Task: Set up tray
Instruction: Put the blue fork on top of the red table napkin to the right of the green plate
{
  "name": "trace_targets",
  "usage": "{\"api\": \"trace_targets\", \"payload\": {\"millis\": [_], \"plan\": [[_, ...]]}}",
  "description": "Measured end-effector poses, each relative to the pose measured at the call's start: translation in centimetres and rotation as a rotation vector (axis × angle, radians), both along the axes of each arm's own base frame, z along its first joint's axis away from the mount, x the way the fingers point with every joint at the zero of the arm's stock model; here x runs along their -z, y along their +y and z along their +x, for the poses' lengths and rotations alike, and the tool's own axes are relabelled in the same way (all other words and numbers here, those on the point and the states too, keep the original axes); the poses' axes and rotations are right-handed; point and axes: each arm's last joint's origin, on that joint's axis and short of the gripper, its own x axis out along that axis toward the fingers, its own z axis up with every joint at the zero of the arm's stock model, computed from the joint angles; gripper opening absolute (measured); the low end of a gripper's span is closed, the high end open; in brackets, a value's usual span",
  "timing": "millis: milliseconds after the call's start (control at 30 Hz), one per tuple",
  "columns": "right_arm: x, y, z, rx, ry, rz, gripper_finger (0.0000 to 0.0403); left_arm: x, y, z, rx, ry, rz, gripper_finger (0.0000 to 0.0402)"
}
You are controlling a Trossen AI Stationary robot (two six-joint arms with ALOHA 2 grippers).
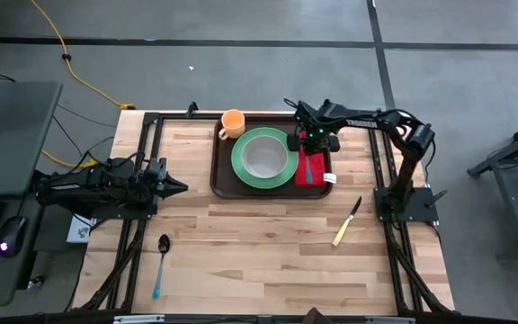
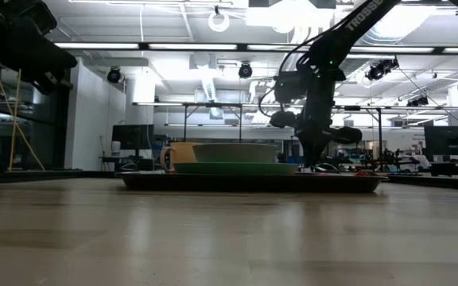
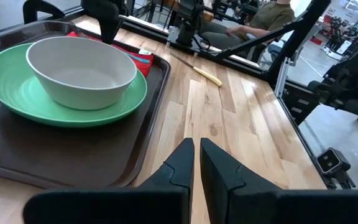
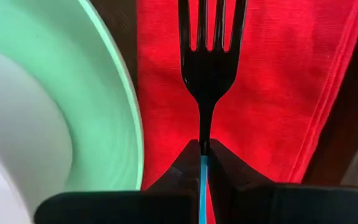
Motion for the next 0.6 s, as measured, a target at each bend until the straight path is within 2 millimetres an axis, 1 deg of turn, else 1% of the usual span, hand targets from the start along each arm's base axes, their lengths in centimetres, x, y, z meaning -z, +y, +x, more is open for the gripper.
{"api": "trace_targets", "payload": {"millis": [600], "plan": [[0.04, -0.1, -0.25, 0.007, 0.025, -0.008, 0.0, 0.0, 0.0, 0.0, 0.0, 0.0, -0.001, 0.0056]]}}
